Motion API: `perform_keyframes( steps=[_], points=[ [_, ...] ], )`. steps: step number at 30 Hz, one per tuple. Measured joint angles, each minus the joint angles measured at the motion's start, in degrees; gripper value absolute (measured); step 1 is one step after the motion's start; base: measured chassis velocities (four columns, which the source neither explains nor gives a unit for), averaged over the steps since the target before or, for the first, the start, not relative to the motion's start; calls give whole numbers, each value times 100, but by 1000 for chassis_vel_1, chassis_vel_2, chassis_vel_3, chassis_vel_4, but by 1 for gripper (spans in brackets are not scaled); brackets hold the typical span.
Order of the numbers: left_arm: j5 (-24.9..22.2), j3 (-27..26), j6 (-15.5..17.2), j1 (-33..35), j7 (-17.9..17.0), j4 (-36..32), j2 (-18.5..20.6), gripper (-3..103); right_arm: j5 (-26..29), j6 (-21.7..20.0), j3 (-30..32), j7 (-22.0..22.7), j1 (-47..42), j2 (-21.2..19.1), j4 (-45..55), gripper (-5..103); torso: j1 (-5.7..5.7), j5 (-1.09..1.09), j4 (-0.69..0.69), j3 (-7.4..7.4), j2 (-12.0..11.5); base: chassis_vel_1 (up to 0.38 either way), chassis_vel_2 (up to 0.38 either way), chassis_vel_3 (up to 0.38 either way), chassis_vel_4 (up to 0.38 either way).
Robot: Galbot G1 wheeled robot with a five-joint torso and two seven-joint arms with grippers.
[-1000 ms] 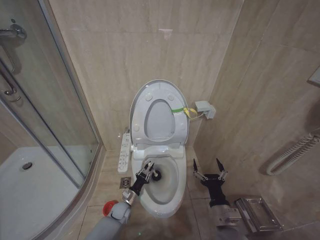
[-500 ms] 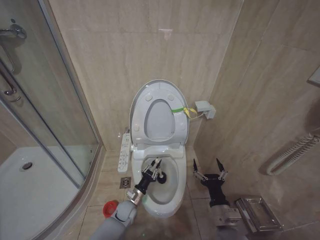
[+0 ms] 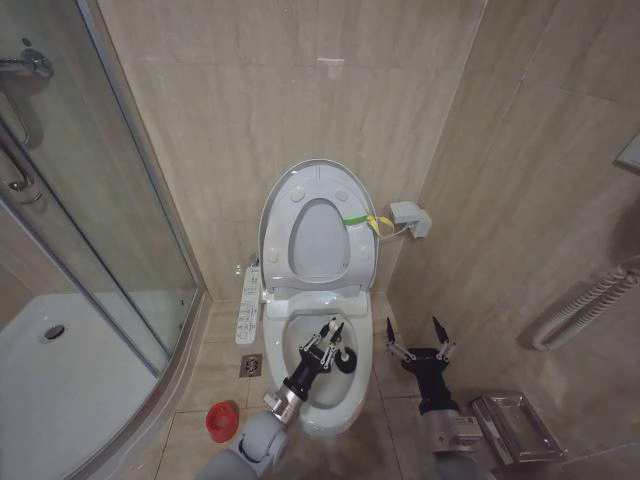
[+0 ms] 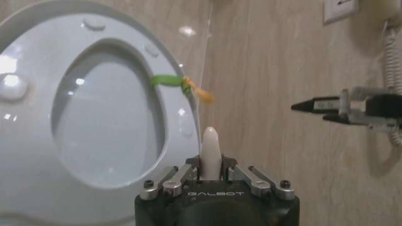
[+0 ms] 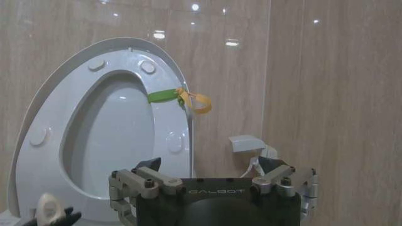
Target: Open the toilet lid, clean the toilet bowl with a toilet brush, close the toilet lid, and flush.
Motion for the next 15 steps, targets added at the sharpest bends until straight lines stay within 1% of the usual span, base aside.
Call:
perform_keyframes(
  steps=[3,4,6,8,12,15],
  points=[
    [-174,8,-14,-59,21,373,-31,22,0,0,0,0,0,0,0,100,0,0,0,0,0,0,0,0,0],
    [-174,8,-14,-59,21,373,-31,22,0,0,0,0,0,0,0,100,0,0,0,0,0,0,0,0,0],
    [-225,-9,-99,-132,68,688,-65,22,0,0,0,0,0,0,0,100,0,-1,0,0,0,0,0,0,0],
    [-225,-23,-134,-156,90,777,-79,22,0,0,0,0,0,0,0,100,0,0,0,0,0,0,0,0,0],
    [-227,-30,-159,-180,103,777,-105,22,0,0,0,1,0,0,0,100,0,0,0,0,0,0,0,0,0],
    [-189,30,-122,-182,98,568,-137,22,0,0,0,1,0,0,0,100,0,0,0,0,0,0,0,0,0]
  ],
)
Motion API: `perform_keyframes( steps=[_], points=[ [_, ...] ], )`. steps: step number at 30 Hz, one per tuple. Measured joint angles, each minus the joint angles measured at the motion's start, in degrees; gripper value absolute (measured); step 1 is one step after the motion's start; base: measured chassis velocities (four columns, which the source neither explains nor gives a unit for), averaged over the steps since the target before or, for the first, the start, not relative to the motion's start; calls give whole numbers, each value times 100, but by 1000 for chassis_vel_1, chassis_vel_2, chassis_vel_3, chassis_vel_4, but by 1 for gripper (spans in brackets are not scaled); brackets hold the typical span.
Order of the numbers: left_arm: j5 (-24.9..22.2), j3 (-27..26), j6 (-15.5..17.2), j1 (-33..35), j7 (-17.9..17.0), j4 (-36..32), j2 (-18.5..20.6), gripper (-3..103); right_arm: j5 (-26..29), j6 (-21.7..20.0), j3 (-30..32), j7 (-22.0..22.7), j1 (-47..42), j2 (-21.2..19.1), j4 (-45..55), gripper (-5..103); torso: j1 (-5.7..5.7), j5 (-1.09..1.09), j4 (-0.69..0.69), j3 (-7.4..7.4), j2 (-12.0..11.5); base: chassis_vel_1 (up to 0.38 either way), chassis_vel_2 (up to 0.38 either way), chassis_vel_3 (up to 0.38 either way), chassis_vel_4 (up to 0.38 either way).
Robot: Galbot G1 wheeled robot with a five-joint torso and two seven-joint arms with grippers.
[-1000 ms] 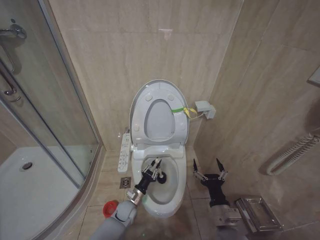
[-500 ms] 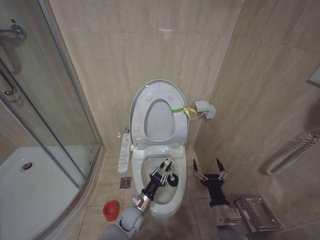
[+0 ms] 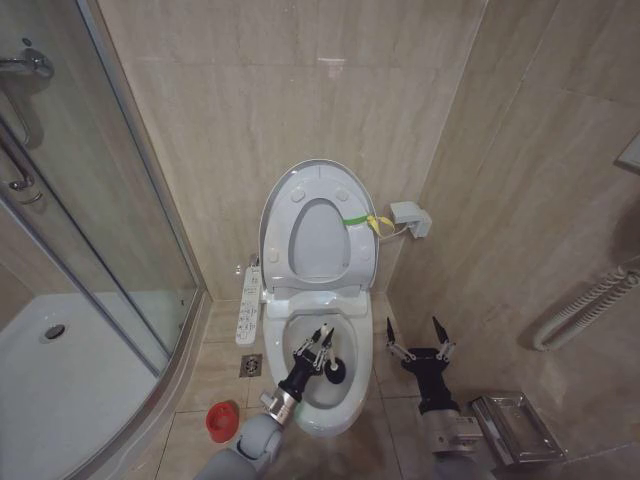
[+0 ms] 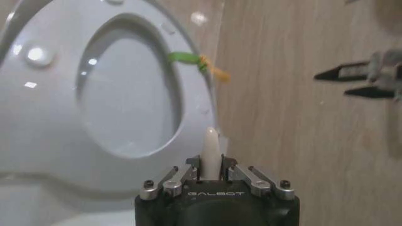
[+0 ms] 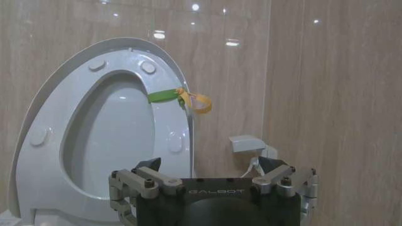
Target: Open the toilet lid, clean the toilet bowl with a toilet brush, close the toilet lid, and flush.
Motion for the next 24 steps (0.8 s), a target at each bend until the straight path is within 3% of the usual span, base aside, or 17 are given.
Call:
perform_keyframes(
  steps=[13,24],
  points=[
    [77,434,319,250,-238,-815,6,22,0,0,0,0,0,0,0,100,0,1,0,0,0,0,0,0,0],
    [36,116,100,120,-147,65,-6,22,0,0,0,0,0,0,0,100,0,-1,0,0,0,0,0,0,0]
  ],
)
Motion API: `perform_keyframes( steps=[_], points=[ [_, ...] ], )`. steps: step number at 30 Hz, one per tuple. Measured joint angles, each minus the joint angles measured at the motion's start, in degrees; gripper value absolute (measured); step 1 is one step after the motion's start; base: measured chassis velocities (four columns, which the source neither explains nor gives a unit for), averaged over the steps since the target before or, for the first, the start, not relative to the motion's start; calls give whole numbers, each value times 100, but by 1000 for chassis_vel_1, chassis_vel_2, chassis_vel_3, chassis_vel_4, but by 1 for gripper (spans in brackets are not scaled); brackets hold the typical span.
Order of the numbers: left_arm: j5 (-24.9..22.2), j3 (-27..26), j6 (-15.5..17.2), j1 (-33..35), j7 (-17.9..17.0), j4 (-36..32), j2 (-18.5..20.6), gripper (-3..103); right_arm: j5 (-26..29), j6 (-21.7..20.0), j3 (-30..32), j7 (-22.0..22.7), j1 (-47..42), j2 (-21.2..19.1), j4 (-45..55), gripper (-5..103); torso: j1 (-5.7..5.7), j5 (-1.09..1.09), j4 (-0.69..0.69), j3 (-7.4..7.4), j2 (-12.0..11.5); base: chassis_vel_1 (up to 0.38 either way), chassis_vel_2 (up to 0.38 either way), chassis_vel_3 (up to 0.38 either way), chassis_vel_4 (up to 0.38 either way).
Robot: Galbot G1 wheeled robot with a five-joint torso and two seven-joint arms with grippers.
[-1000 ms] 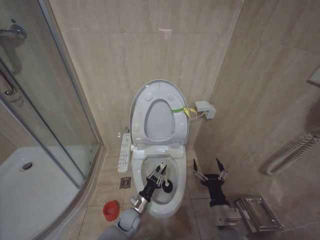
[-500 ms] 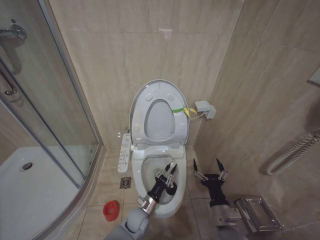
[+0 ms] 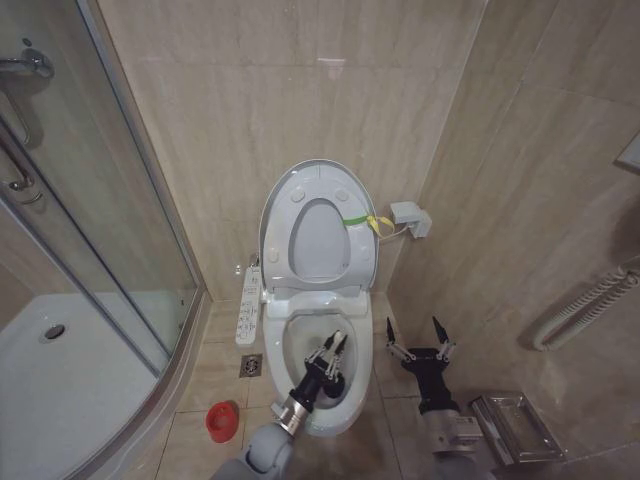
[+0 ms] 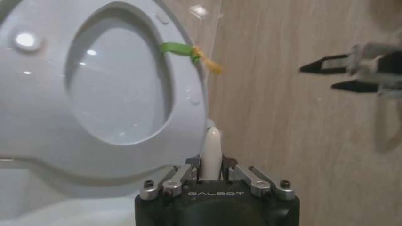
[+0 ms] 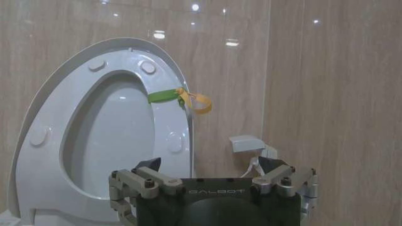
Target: Open the toilet lid, clean the toilet bowl with a toilet brush, close the toilet lid, and flush.
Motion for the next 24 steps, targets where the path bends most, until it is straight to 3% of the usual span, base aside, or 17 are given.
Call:
perform_keyframes(
  steps=[17,24],
  points=[
    [102,160,-30,-11,48,-335,-79,22,0,0,0,0,0,0,0,100,0,1,0,0,0,0,0,0,0],
    [23,29,-205,-84,206,264,-49,22,0,0,0,-1,0,0,0,100,0,1,1,0,0,0,0,0,0]
  ],
)
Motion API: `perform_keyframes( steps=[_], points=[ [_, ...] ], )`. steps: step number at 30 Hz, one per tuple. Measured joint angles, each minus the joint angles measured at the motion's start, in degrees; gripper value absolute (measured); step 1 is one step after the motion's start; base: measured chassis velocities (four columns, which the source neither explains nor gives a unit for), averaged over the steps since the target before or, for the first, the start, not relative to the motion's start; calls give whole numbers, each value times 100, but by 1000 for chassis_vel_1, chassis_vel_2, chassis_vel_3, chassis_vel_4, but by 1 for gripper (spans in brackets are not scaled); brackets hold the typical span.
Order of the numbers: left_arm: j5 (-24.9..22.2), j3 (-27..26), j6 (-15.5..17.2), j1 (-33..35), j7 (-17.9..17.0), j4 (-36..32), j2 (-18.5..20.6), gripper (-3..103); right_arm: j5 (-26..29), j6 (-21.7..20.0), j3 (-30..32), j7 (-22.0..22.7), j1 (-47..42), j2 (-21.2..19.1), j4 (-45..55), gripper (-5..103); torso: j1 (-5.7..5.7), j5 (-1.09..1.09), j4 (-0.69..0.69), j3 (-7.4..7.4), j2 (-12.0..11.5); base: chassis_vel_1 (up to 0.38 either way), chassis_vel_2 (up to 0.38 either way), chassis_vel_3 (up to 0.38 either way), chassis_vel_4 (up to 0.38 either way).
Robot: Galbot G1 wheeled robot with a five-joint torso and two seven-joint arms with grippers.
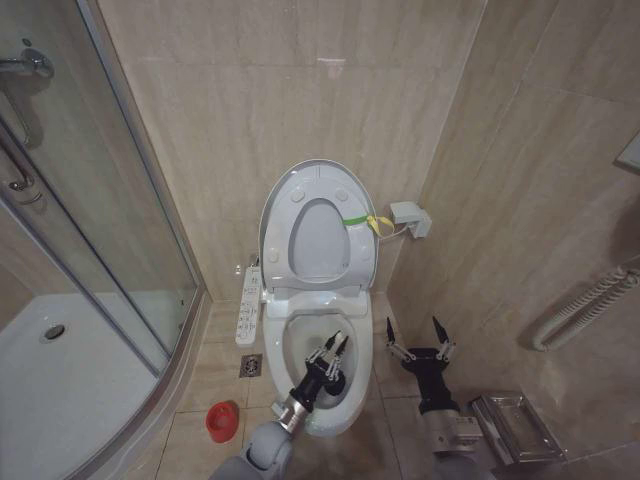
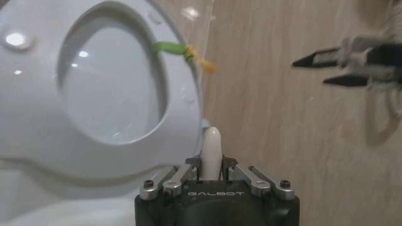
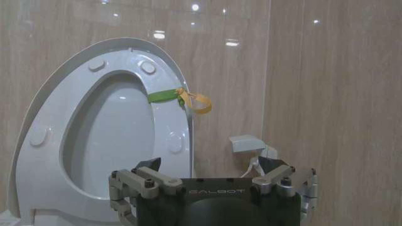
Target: Open the toilet lid, clean the toilet bowl with a toilet brush, close the toilet lid, and flush.
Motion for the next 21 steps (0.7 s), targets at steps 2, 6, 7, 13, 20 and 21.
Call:
perform_keyframes(
  steps=[2,6,7,13,20,21],
  points=[
    [-15,-19,-22,-25,16,87,1,22,0,0,0,1,0,0,0,100,0,0,0,0,0,0,0,0,0],
    [-108,-74,-72,-142,52,353,-10,22,0,0,0,1,0,0,0,100,0,0,0,0,0,0,0,0,0],
    [-115,-93,-83,-176,57,380,-18,22,0,0,0,0,0,0,0,100,0,0,-1,0,0,0,0,0,0],
    [-116,-26,-53,-186,60,150,-50,22,0,0,0,0,0,0,0,100,0,0,-1,0,0,0,0,0,0],
    [-96,221,14,-174,55,-26,-214,22,0,0,0,1,0,0,0,100,0,1,-1,0,0,0,0,0,0],
    [-97,235,23,-182,63,-15,-232,22,0,0,0,1,0,0,0,100,0,1,0,0,0,0,0,0,0]
  ],
)
